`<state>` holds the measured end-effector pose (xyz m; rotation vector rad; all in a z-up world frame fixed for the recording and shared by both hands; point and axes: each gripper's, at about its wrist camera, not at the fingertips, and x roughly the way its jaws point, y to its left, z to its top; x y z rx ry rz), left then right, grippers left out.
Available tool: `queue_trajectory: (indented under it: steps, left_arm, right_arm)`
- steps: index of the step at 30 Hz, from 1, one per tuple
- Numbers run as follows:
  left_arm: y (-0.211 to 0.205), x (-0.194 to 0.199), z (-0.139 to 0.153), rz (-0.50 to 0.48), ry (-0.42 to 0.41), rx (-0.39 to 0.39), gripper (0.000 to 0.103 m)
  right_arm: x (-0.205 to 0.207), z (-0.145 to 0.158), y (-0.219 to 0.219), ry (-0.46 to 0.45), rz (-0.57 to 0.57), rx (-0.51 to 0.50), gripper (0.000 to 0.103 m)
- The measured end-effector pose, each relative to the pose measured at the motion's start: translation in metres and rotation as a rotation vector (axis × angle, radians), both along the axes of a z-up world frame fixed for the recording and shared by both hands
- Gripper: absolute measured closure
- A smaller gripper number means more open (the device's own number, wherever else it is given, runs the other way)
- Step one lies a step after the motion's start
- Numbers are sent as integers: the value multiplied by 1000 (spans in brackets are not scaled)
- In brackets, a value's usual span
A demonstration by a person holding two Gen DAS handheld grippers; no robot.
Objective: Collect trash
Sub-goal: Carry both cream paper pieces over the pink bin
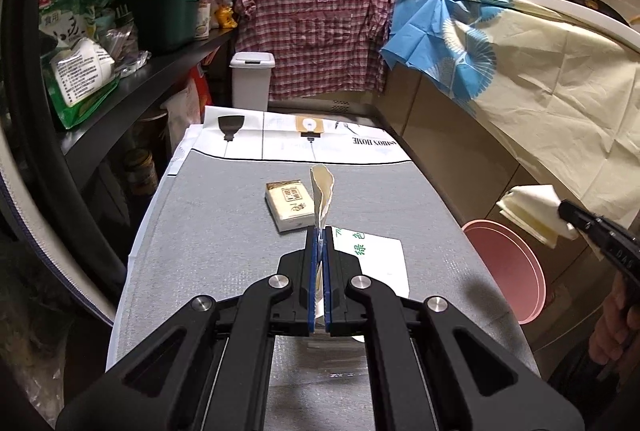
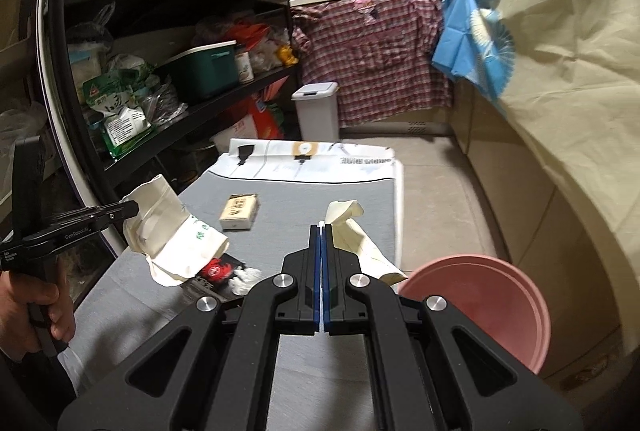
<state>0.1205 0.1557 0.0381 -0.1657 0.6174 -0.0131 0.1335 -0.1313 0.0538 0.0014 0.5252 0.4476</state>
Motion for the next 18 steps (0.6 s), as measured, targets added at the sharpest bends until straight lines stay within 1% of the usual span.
queue_trajectory:
  steps: [7,11,18]
  left_arm:
    - [-13,-4,-1,-20,-2,16,101]
    - [-22,-6,-1,-34,-13,18,101]
    - [-40,-6,-1,-57,-14,5,101]
  right_arm:
    - [-9,7,-37,-33,-60,-19,102]
    - [-10,2,-54,-32,-108,-25,102]
    - [-9,-7,-73,-33,-152,-20,102]
